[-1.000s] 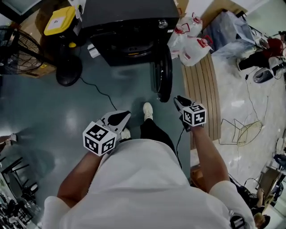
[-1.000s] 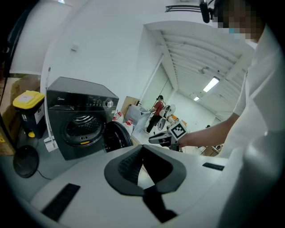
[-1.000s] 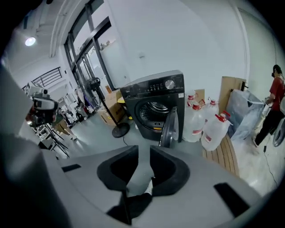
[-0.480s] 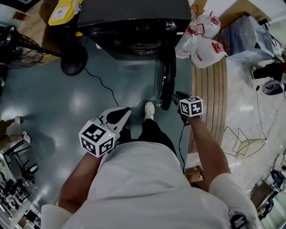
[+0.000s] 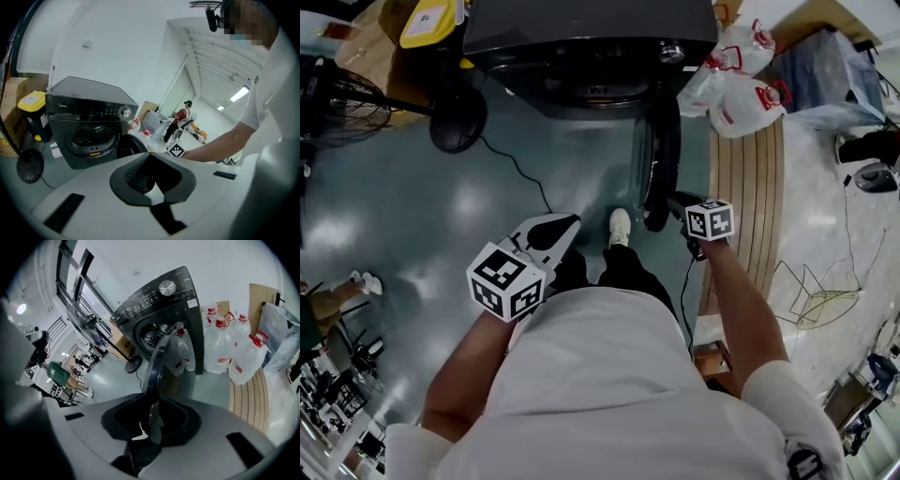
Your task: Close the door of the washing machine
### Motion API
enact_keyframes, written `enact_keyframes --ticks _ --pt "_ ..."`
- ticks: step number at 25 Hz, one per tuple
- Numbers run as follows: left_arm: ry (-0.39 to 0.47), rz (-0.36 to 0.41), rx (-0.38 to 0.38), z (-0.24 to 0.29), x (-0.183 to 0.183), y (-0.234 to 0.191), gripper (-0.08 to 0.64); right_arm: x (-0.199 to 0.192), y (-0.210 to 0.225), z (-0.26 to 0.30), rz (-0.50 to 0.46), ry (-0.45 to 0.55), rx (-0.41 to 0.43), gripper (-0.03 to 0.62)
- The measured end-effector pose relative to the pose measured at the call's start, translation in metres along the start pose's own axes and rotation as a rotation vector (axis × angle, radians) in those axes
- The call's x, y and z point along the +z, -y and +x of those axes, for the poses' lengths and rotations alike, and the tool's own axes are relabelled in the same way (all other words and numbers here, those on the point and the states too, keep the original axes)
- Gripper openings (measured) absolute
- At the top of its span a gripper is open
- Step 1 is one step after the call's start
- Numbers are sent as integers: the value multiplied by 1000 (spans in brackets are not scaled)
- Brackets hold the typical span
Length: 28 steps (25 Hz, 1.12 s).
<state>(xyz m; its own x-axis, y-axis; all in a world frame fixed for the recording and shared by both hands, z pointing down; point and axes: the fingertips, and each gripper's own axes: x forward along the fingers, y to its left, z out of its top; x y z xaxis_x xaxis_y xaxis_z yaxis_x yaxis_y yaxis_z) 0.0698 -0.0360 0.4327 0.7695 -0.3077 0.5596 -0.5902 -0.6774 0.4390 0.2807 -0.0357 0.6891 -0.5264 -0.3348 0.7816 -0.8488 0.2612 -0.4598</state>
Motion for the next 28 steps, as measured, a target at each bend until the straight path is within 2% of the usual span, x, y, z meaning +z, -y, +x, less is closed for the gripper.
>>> enact_keyframes --ticks 6,15,28 --pt "4 -2 0 -2 4 -7 17 0 -7 5 51 9 23 102" --pt "28 -25 30 -20 5 -28 17 9 -32 30 200 68 31 98" --pt "43 -66 71 -58 -1 -75 17 51 -85 80 385 154 46 103"
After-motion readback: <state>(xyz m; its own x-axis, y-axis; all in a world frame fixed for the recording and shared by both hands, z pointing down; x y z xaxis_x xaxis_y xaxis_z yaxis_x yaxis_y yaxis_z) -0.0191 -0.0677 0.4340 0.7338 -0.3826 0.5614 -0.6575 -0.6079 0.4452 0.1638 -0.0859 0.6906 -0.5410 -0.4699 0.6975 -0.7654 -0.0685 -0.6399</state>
